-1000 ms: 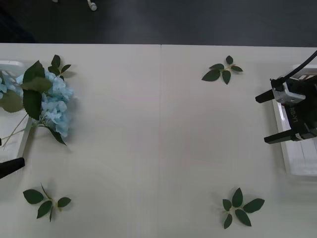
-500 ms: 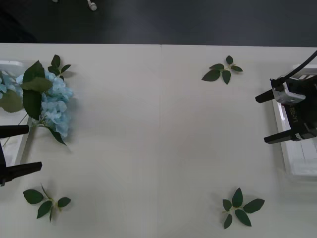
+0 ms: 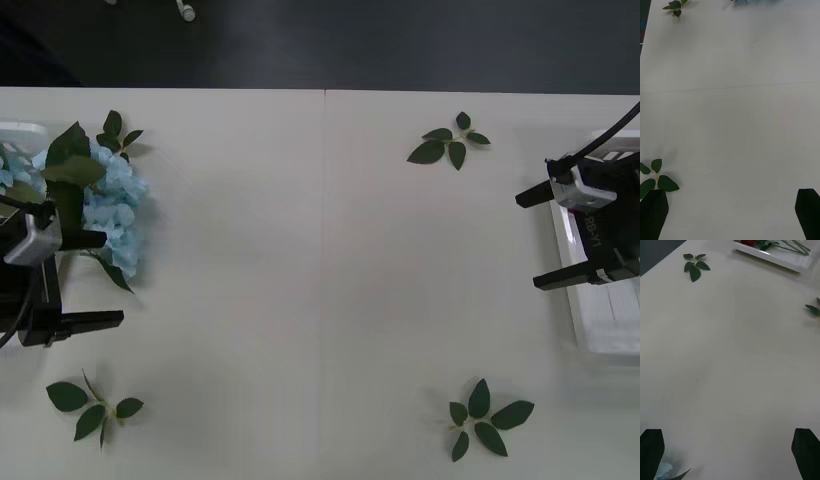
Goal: Put the red flowers into the right box and the blue flowers into the left box
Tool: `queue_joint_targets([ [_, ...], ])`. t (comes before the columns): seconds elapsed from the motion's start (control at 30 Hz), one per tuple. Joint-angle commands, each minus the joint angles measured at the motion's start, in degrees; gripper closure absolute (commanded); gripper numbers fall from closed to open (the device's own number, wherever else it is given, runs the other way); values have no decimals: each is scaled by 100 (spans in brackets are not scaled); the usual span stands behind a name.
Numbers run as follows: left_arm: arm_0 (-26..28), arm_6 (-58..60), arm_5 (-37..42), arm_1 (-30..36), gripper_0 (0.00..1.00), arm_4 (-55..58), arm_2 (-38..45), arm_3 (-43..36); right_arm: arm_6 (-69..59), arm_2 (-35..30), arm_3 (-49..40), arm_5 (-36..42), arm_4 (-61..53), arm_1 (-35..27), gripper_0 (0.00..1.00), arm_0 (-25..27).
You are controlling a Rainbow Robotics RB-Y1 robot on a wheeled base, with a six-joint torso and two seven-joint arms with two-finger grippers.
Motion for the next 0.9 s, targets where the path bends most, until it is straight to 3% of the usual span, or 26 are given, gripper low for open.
queue_joint_targets([
  [0.03,-208,-400,147,-215,0,-169,19,-126,-109,-27,-119,-26,27,-18,0,-86],
  [0.9,-287,-400,147,-417,0,-204,-113,-117,-109,-27,-119,-26,27,-18,0,-86],
])
